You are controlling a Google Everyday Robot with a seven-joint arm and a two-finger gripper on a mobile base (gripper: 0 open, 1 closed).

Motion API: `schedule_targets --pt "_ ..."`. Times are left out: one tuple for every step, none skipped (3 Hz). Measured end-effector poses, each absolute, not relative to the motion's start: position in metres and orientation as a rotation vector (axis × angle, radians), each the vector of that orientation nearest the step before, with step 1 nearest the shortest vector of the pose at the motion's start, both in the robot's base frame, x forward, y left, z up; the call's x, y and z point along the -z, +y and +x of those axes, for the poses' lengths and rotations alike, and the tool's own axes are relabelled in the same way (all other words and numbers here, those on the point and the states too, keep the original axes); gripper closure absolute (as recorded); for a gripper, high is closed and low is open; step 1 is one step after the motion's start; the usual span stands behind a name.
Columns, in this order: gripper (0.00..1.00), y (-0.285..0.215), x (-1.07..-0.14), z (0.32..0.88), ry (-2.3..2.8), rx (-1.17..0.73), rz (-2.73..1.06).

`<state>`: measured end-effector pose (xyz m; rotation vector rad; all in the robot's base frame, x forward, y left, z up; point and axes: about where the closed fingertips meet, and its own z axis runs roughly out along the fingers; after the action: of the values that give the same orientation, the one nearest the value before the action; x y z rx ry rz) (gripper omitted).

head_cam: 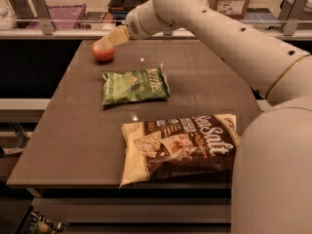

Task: Pick apple

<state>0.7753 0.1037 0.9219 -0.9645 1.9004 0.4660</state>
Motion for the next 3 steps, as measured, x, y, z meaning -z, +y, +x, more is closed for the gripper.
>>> schedule_targets --pt "0.0 0.111 -0.908 0.784 1.916 -0.482 -0.981" --pt "0.0 0.122 -0.9 0.79 1.913 -0.502 -1.009" --pt "0.0 0.145 -0.891 0.792 1.892 -0.546 -1.06"
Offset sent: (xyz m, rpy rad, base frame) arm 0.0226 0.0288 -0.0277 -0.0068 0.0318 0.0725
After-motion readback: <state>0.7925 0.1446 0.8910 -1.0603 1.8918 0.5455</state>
